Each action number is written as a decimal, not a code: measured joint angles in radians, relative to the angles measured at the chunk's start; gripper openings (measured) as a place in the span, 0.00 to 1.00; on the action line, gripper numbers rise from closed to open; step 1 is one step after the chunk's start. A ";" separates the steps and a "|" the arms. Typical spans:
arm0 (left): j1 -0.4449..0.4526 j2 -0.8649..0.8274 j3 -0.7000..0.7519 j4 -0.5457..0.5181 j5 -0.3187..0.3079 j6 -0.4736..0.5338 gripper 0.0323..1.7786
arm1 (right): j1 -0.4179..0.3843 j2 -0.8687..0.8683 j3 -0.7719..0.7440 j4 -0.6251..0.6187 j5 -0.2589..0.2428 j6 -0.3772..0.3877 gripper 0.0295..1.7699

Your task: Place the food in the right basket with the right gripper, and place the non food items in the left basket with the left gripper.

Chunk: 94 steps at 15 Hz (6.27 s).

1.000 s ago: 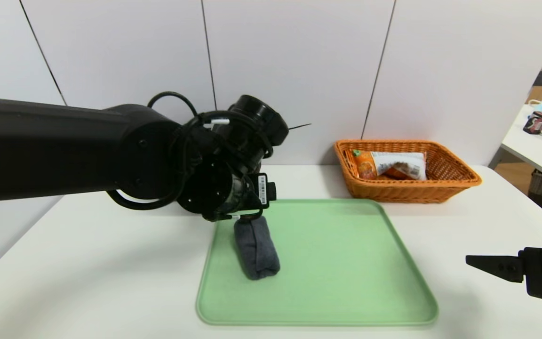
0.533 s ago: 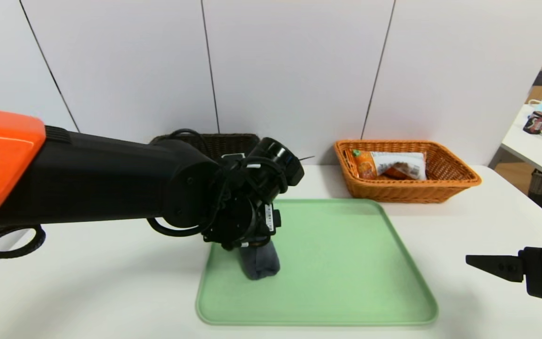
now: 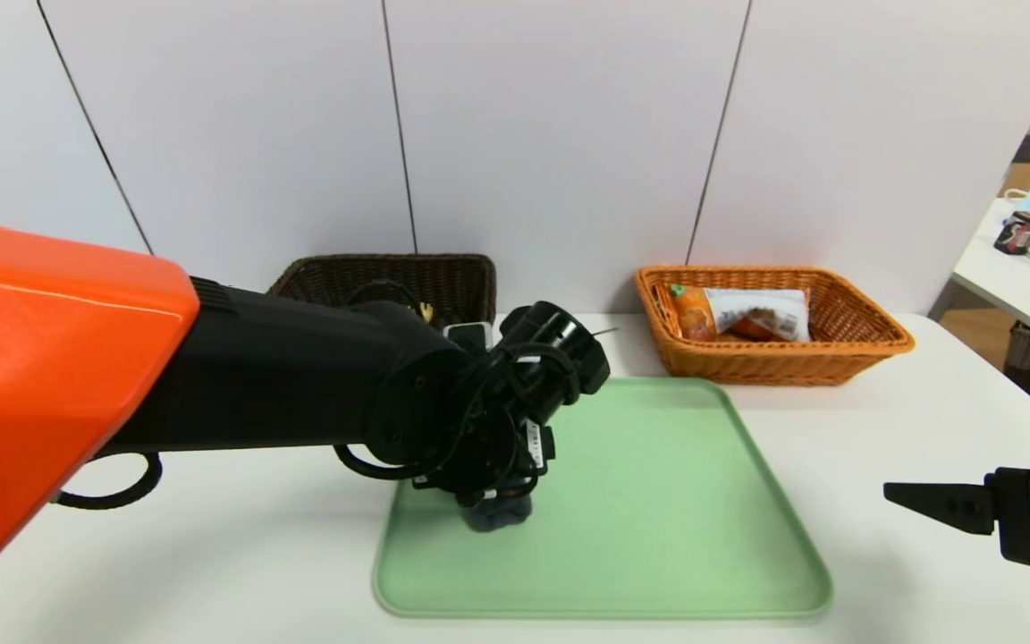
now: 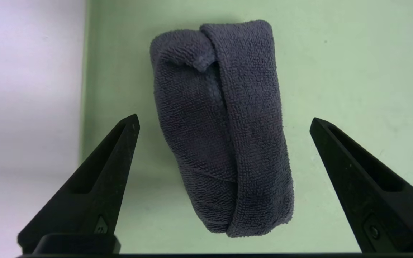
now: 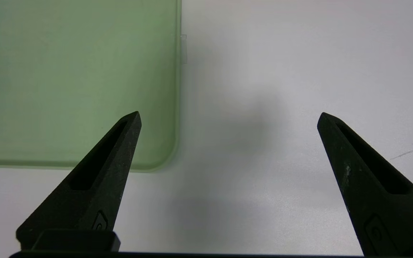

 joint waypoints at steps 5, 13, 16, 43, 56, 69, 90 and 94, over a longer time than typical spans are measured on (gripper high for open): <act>-0.003 0.027 0.000 0.000 -0.003 -0.007 0.95 | 0.000 -0.002 0.003 0.001 0.000 0.000 0.96; -0.010 0.053 -0.002 0.000 -0.006 -0.008 0.84 | 0.000 -0.021 0.003 0.001 0.000 -0.005 0.96; -0.009 0.053 0.000 0.000 -0.004 -0.008 0.59 | 0.000 -0.023 0.001 0.001 0.000 -0.005 0.96; 0.538 -0.209 -0.094 -0.178 -0.488 1.226 0.12 | 0.000 -0.050 0.031 0.000 -0.001 0.002 0.96; 0.640 0.016 -0.269 -0.264 -0.636 1.776 0.12 | -0.009 -0.048 0.041 0.002 -0.008 0.006 0.96; 0.661 0.151 -0.333 -0.311 -0.642 1.924 0.27 | -0.021 -0.071 0.049 0.007 -0.014 0.006 0.96; 0.614 -0.169 -0.241 -0.051 -0.461 1.176 0.91 | -0.009 -0.080 -0.033 0.000 0.000 0.000 0.96; 0.609 -0.383 -0.064 0.008 -0.344 1.060 0.93 | 0.041 -0.080 -0.077 0.000 0.015 -0.007 0.96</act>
